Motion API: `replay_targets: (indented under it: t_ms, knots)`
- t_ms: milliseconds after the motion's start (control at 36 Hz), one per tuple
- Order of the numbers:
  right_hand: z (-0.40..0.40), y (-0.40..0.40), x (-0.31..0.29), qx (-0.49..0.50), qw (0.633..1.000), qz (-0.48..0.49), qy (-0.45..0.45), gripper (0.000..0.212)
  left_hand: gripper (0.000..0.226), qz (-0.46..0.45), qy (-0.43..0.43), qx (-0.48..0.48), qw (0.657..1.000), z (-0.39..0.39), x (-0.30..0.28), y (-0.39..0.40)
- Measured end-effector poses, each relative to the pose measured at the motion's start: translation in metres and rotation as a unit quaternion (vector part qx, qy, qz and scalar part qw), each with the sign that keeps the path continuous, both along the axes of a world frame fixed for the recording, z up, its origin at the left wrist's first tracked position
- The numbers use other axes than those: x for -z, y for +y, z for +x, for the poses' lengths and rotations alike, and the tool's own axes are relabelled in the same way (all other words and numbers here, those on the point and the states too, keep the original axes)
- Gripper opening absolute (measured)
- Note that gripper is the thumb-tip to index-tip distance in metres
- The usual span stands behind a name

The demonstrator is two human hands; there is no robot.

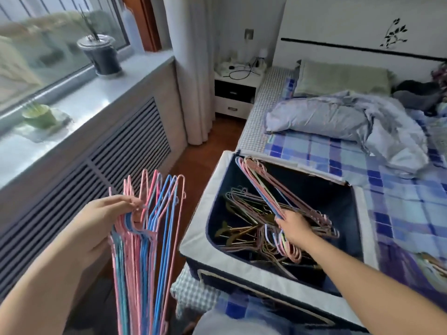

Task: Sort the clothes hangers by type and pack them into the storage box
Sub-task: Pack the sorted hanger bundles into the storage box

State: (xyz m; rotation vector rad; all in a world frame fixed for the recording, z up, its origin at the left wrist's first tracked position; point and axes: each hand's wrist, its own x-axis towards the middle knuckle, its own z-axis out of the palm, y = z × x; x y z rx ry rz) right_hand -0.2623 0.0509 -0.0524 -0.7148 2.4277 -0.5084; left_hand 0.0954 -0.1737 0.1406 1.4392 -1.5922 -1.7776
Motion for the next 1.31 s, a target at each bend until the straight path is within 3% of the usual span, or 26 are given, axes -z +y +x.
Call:
replay_targets:
  t_ms: [222,333,444,639,750,889,1000,1056,1139,1222,1306]
  knots:
    - [-0.019,-0.005,0.045,-0.135,0.977,0.14,0.091,0.007,0.015,-0.001,-0.008,-0.068,0.998,-0.014,0.001,0.012]
    - [-0.019,-0.026,0.045,-0.206,0.953,0.179,0.13,0.029,0.015,-0.015,-0.023,-0.099,0.995,-0.023,0.003,0.016]
    - [-0.023,-0.053,0.048,-0.245,0.931,0.205,0.177,0.031,0.016,-0.024,-0.036,-0.115,0.992,-0.034,0.005,0.021]
    - [-0.032,-0.063,0.08,-0.201,0.937,0.209,0.193,0.029,0.019,-0.035,-0.07,-0.127,0.989,-0.043,0.015,0.031]
    - [-0.04,-0.057,0.097,-0.124,0.961,0.223,0.103,0.044,0.024,-0.017,-0.071,-0.13,0.989,-0.039,0.019,0.034]
    - [-0.054,-0.062,0.101,-0.066,0.974,0.207,0.059,0.042,0.02,0.005,-0.066,-0.14,0.988,-0.037,0.023,0.033]
    - [-0.058,-0.059,0.108,-0.105,0.979,0.158,0.072,0.041,0.016,0.018,-0.071,-0.139,0.988,-0.036,0.028,0.033]
    - [-0.059,-0.047,0.116,-0.153,0.968,0.185,0.075,0.042,0.016,0.023,-0.068,-0.141,0.987,-0.035,0.029,0.031]
    - [-0.065,-0.036,0.121,-0.121,0.963,0.229,0.069,0.048,0.015,0.029,-0.059,-0.138,0.988,-0.03,0.03,0.03]
    - [-0.063,-0.039,0.109,-0.097,0.979,0.138,0.112,0.056,0.014,0.027,-0.053,-0.132,0.989,-0.025,0.032,0.027]
    - [-0.042,-0.035,0.086,-0.114,0.971,-0.002,0.212,0.044,0.016,0.017,-0.048,-0.127,0.991,-0.023,0.033,0.027]
